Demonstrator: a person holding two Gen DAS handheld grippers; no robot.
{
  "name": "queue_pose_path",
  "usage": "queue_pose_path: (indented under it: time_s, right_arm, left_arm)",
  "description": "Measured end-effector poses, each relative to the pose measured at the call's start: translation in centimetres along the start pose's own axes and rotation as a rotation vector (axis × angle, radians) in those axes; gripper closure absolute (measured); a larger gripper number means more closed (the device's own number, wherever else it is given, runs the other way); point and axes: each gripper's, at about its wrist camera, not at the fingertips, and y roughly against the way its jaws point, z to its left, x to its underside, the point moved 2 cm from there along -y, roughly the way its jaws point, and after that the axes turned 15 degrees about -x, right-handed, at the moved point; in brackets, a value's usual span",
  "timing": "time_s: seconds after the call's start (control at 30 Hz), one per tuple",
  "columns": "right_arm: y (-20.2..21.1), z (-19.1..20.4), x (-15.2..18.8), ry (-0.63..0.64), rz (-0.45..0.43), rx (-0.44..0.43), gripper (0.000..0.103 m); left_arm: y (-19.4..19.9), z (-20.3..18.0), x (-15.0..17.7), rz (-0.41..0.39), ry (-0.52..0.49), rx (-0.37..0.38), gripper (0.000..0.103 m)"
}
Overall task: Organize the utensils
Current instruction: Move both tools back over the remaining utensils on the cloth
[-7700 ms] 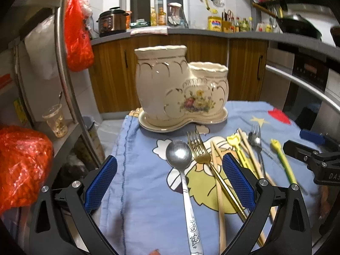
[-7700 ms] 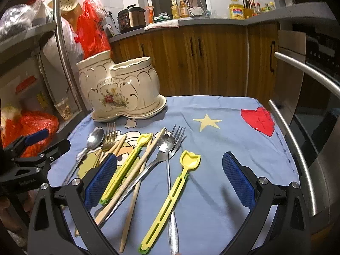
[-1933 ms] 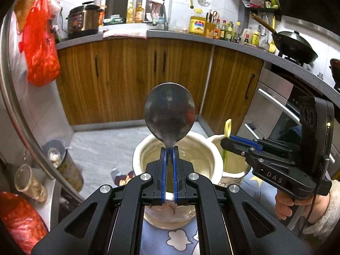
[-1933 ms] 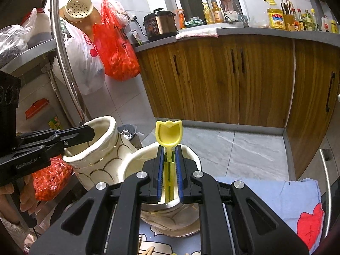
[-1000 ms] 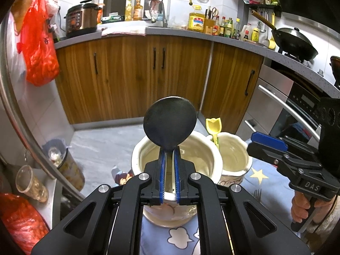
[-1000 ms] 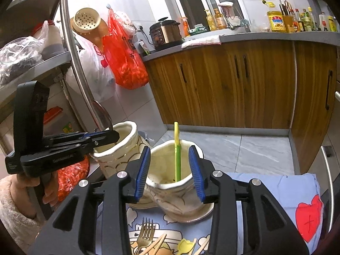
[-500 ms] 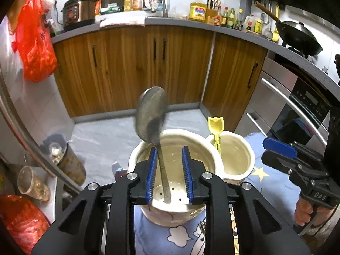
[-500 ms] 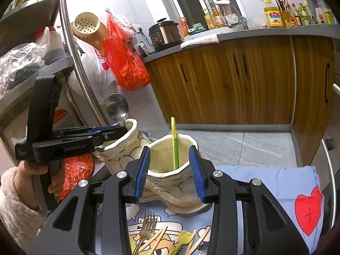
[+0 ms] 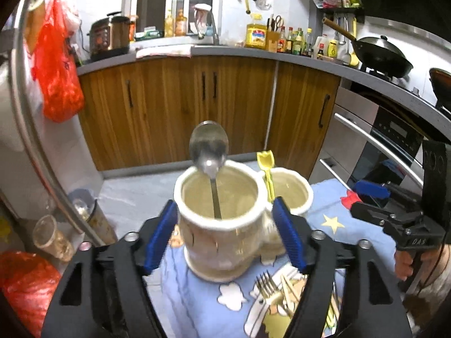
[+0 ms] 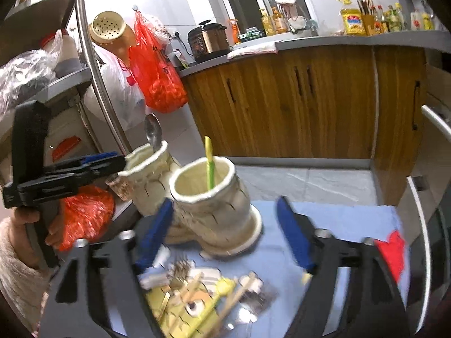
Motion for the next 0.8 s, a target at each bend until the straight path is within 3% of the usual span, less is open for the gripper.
queue_pose_path:
  time_s: [0.1,0.27,0.43,0.8]
  right_arm:
    - [1.3,-0.2,1.6,0.005,0.013,0.044,0.005]
    - [2.8,-0.8,4.3,0.015,0.05,0.184,0.005]
    - [3.4,-1.3,6.8,0.023,0.101,0.259,0.005]
    - [2.8,-0.3,8.4,0.048,0.186,0.218,0.005]
  left_arm:
    - [1.4,-0.5,2.2,0.005,0.0,-0.011,0.02]
    - [2.3,-1.4,5.8,0.004,-0.026,-0.116,0.008]
    - [1.3,-2.7,9.3,0.097,-0.013,-0.162,0.006]
    - [-0.4,-3.6,12.8,0.17,0.056,-0.275,0.005]
